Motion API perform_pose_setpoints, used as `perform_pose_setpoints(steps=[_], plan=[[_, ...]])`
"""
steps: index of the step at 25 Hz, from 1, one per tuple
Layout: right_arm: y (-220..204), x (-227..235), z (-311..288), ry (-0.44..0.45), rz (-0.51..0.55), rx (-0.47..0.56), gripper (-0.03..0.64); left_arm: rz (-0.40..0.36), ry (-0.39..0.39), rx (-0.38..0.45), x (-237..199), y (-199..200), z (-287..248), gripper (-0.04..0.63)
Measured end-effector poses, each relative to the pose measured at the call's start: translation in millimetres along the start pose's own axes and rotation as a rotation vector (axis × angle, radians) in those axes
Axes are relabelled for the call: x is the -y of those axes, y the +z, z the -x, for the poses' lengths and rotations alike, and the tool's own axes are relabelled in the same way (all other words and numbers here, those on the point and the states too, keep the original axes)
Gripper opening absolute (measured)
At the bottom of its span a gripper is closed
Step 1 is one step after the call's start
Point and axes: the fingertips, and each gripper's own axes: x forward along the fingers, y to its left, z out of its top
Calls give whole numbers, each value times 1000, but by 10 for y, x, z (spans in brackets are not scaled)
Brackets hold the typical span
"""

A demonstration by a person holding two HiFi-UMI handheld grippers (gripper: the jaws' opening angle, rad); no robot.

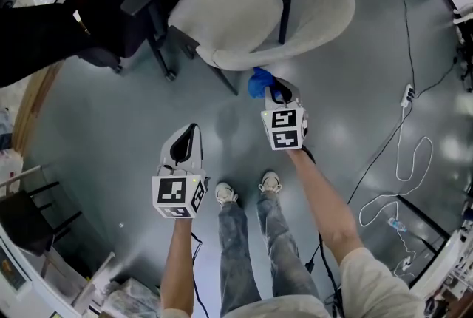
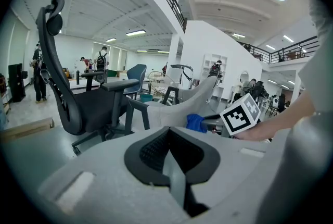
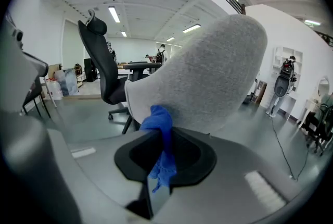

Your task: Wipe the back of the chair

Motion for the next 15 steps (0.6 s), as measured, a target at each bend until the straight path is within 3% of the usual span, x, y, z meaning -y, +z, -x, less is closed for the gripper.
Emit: perform_pose_setpoints(steps=[15], plan=[[222, -1337, -582, 147, 18, -13, 40, 54, 84, -6, -826, -166, 354, 0]])
